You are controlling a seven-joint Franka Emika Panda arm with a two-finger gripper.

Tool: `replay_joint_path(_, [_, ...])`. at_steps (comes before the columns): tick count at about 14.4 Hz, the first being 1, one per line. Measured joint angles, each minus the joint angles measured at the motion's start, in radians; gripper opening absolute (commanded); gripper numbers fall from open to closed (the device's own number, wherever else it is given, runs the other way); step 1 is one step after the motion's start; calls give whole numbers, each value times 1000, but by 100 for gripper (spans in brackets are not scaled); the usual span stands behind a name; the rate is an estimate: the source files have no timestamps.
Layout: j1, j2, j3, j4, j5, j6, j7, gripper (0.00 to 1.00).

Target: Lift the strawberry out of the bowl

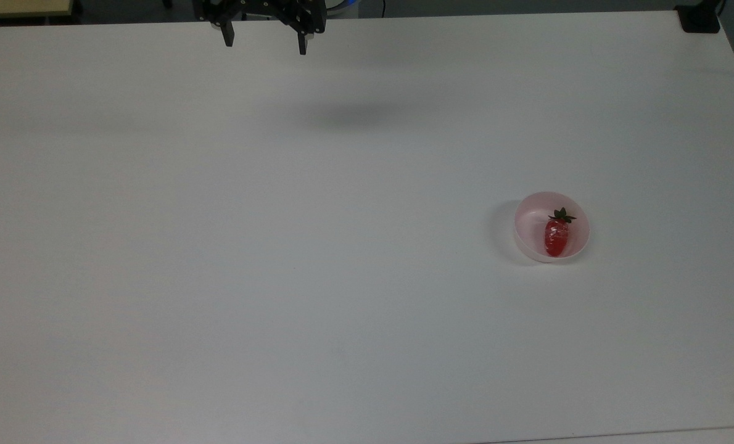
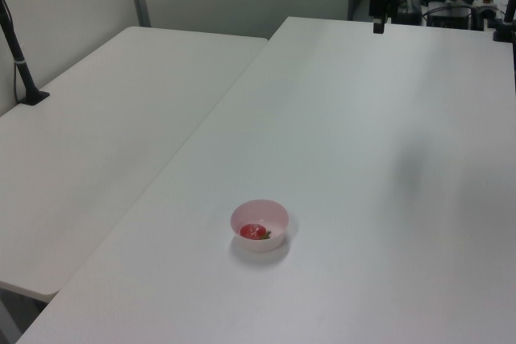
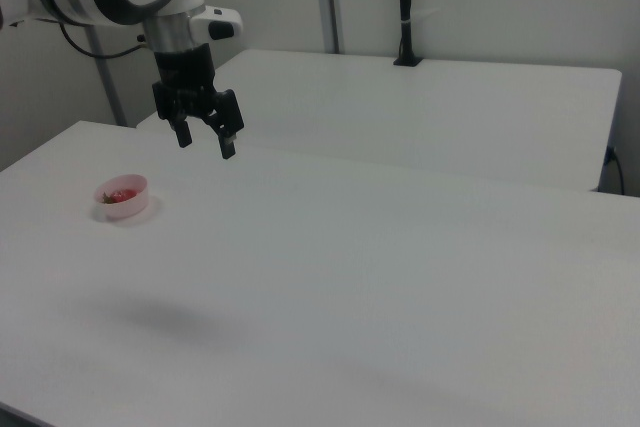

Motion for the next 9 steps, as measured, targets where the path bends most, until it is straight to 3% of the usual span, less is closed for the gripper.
replay_joint_path(4, [30,19,2,1,0,1,0,100])
replay_joint_path(9, [206,188,-24,95,0,101,95,100])
